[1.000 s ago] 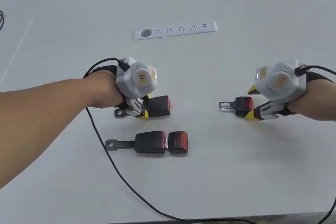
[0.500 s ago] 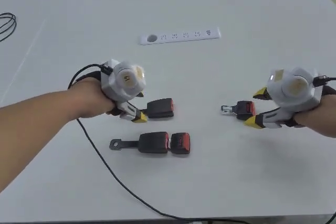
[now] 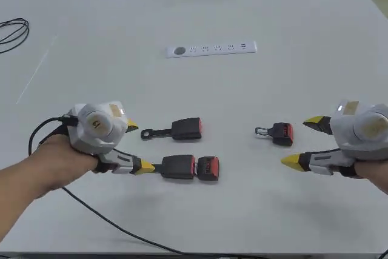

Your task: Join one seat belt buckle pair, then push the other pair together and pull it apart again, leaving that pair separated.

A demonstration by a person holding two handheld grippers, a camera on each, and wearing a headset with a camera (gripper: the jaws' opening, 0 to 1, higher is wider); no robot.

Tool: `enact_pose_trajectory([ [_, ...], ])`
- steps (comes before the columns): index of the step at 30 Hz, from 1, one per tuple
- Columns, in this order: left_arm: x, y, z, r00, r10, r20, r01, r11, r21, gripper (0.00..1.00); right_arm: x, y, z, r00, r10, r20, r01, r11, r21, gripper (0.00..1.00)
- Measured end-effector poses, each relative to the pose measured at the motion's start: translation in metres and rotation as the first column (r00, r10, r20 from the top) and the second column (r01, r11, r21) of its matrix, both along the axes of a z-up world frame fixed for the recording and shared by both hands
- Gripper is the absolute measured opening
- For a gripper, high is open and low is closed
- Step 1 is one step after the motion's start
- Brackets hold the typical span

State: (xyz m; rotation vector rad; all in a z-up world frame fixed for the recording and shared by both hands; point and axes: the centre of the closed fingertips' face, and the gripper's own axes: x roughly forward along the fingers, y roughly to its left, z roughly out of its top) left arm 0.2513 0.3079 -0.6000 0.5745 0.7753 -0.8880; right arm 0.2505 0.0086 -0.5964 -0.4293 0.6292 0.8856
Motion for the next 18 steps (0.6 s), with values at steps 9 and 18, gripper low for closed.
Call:
enact_pose_trajectory([
  [9,-0.027,0.036,0.008,0.99,0.14,-0.004,-0.14,0.988,-0.071,0.8,-0.014,-0.003,0.013,0.999,-0.053,0.012,0.052,0.998,0.042,0.72],
  [18,-0.036,0.061,0.014,0.972,0.236,0.012,-0.233,0.963,-0.136,0.88,-0.02,-0.012,0.015,0.991,-0.13,0.019,0.129,0.99,0.059,0.94],
])
